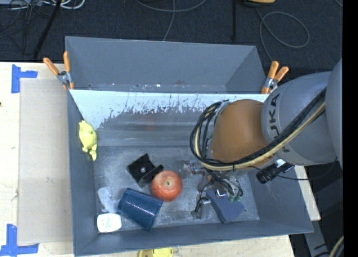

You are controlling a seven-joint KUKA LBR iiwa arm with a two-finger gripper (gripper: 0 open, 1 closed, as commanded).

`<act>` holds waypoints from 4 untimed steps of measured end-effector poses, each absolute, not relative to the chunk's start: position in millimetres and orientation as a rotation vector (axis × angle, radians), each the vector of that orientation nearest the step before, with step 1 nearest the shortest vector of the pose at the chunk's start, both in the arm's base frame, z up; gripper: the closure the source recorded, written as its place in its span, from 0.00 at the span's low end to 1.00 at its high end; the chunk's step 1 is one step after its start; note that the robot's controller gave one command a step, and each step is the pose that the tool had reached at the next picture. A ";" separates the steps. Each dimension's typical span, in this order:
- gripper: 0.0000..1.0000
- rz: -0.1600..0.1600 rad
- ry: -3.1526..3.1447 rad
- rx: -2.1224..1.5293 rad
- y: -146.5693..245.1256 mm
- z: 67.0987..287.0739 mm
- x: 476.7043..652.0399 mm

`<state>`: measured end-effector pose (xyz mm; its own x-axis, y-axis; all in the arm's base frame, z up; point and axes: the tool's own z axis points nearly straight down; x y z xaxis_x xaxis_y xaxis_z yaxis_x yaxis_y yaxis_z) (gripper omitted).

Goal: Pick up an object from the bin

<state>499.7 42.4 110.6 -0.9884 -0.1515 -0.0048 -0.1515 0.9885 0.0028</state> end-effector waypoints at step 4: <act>1.00 -0.002 3.139 -0.121 127.8 70.1 536.8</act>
Offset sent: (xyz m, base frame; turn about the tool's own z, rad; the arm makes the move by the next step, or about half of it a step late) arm 0.0511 0.0424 -0.0380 -0.0747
